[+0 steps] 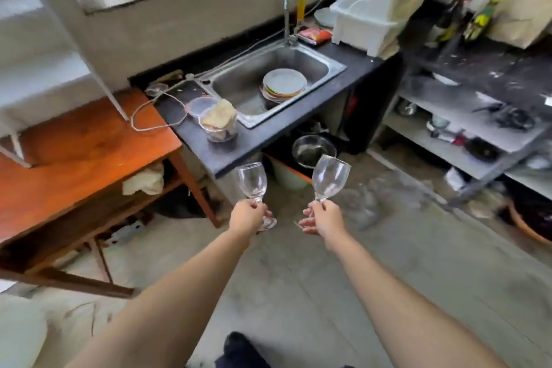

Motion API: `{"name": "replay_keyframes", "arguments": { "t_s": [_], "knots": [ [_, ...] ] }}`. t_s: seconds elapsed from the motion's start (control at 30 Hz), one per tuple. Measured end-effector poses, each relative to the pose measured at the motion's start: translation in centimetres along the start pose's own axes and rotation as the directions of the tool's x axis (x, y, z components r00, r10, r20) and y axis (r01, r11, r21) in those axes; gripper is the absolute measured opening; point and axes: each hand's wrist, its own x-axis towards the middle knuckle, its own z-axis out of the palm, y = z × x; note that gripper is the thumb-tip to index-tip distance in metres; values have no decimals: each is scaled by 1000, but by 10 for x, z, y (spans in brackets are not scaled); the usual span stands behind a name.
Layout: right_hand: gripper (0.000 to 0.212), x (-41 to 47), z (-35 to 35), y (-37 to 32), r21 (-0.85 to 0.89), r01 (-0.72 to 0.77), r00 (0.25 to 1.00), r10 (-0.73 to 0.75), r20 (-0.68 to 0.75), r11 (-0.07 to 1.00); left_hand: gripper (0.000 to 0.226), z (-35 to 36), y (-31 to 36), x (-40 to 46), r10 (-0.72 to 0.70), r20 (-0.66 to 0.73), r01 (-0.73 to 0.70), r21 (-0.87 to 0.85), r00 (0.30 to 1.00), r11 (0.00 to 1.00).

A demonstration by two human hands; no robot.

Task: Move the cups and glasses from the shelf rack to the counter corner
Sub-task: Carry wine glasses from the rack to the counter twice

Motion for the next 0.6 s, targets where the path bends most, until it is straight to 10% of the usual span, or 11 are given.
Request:
{"name": "replay_keyframes", "arguments": {
  "t_s": [0.6],
  "knots": [
    [15, -46, -351, 56, 286, 33, 864, 117, -490, 958, 17, 345, 114, -121, 187, 452, -233, 47, 872, 971]
  ]
}}
